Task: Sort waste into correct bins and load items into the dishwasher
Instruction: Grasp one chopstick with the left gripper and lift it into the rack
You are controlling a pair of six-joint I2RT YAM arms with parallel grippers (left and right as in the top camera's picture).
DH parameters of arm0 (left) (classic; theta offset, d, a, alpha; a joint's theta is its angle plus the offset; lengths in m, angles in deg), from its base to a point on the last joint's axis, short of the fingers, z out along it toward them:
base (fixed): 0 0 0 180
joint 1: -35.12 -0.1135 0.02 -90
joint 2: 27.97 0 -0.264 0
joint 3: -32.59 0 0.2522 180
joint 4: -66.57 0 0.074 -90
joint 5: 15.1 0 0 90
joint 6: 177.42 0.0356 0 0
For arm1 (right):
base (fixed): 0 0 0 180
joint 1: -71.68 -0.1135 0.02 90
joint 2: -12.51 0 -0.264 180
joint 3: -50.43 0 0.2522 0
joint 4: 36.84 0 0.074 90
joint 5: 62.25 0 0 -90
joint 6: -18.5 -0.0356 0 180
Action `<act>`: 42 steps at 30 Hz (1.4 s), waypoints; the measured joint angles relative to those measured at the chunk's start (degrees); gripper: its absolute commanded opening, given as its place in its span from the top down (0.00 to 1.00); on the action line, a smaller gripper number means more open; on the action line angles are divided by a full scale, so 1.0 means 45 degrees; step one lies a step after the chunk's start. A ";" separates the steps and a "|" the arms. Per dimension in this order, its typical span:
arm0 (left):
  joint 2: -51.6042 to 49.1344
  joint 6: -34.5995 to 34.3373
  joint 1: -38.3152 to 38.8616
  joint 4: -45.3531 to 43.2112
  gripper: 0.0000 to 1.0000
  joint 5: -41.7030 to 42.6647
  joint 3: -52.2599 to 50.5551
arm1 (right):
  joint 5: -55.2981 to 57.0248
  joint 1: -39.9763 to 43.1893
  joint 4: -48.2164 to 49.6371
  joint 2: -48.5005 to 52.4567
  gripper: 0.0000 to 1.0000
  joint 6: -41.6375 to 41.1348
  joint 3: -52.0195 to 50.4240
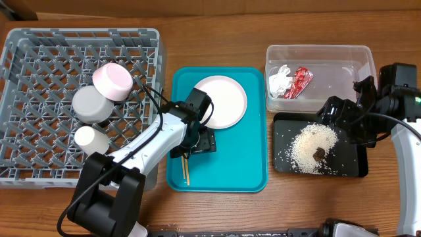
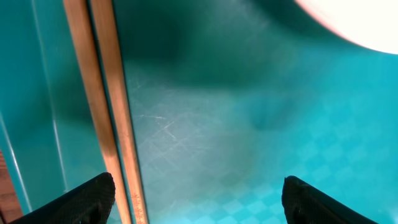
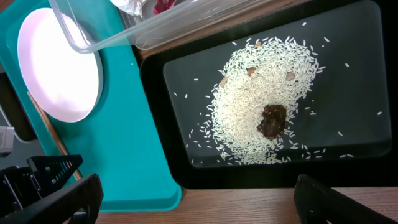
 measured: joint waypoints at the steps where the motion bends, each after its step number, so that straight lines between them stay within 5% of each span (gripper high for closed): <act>1: 0.0000 0.0000 0.0000 0.0000 0.11 -0.0029 -0.0019 | -0.0005 0.0000 0.0005 0.0000 0.00 0.0000 0.0000; 21: -0.0005 0.0005 0.0117 -0.1399 0.07 -0.0277 -0.0865 | -0.0005 0.0000 0.0005 0.0000 0.00 0.0000 0.0000; 26: -0.0117 0.0058 0.0126 -0.1836 0.13 -0.0369 -0.1112 | -0.0005 0.0000 -0.0005 0.0000 0.00 0.0005 0.0000; 39: -0.0180 0.0272 0.0117 -0.1889 0.96 -0.0554 -0.1200 | -0.0005 0.0000 -0.0010 0.0000 0.00 0.0000 0.0000; 42: -0.0189 0.0253 0.0112 -0.1817 0.96 -0.0534 -0.1195 | -0.0005 0.0000 -0.0010 0.0000 0.00 0.0005 0.0000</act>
